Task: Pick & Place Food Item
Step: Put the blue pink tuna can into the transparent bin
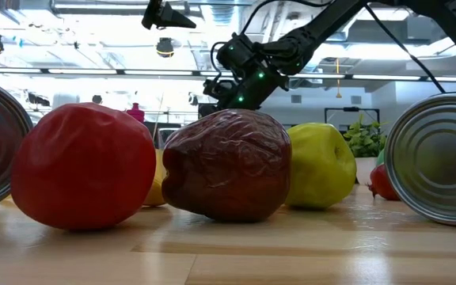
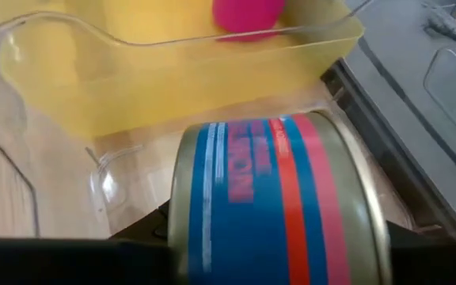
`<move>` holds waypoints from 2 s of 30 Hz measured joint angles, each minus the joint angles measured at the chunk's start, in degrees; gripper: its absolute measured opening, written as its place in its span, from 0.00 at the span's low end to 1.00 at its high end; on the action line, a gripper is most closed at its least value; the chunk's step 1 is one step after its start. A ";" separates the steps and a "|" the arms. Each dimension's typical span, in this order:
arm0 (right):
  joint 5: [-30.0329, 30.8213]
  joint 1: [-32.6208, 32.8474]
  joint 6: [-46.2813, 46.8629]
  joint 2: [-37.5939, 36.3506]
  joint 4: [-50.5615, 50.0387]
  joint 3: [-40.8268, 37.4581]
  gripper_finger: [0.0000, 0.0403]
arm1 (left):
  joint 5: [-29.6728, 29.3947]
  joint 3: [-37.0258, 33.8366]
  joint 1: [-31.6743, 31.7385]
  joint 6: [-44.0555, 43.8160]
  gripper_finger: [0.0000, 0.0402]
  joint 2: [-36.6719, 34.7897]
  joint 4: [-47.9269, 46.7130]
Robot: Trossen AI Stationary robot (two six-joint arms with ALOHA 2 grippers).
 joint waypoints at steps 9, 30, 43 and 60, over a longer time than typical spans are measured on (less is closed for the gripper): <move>-0.19 0.07 -0.71 0.00 -0.62 0.00 0.54 | 0.00 0.00 0.00 -0.04 0.99 0.00 0.02; -12.16 1.94 -3.82 -7.16 -6.55 0.00 0.59 | 0.02 0.00 0.00 -0.04 0.99 0.00 -0.40; -12.10 1.88 -2.79 -24.14 -15.62 0.00 0.43 | 0.02 0.00 0.00 0.15 0.99 0.00 -2.56; -16.44 2.58 3.27 -41.06 -29.79 -4.46 0.04 | -1.09 -19.33 1.76 2.70 0.99 0.07 19.04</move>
